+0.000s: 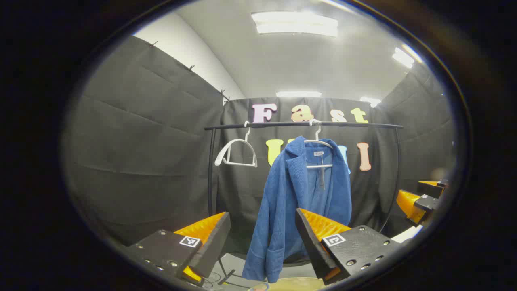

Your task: Grasp the clothes on the hanger with both hands and then place them into the laundry hamper below.

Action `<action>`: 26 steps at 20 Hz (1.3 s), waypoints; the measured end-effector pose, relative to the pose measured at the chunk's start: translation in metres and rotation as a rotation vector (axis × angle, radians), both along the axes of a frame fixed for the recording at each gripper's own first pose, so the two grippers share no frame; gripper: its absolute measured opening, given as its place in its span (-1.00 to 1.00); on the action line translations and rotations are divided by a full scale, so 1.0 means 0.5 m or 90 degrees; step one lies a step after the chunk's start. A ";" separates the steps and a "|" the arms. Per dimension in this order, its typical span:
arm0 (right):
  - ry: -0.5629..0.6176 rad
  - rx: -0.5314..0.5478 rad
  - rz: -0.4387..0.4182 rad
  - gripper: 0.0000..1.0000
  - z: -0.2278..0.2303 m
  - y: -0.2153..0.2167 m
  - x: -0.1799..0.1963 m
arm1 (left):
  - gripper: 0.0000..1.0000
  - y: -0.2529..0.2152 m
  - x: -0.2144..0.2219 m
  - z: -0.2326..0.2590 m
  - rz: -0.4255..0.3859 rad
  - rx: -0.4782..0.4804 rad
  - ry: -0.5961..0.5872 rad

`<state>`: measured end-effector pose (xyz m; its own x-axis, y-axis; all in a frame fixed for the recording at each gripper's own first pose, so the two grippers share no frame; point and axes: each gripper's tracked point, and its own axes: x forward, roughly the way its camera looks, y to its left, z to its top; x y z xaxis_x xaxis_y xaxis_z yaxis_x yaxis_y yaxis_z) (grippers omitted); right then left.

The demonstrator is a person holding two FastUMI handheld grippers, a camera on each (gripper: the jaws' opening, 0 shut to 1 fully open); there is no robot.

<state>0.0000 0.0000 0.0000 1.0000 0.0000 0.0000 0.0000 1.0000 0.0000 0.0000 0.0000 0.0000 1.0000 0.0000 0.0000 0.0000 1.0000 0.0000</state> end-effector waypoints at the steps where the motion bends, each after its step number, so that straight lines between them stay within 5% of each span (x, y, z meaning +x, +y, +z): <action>1: 0.002 0.000 -0.003 0.92 -0.002 -0.001 -0.001 | 0.97 -0.002 0.000 0.001 -0.003 0.004 -0.002; 23: -0.016 0.023 0.010 0.92 0.065 0.002 -0.014 | 0.86 -0.036 -0.001 0.053 -0.039 0.021 -0.018; 25: -0.025 0.027 0.012 0.92 0.084 0.001 0.005 | 0.97 -0.045 0.009 0.079 -0.043 0.022 -0.023; 26: -0.029 0.028 0.013 0.92 0.094 0.000 0.013 | 0.75 -0.046 0.017 0.092 -0.044 0.023 -0.027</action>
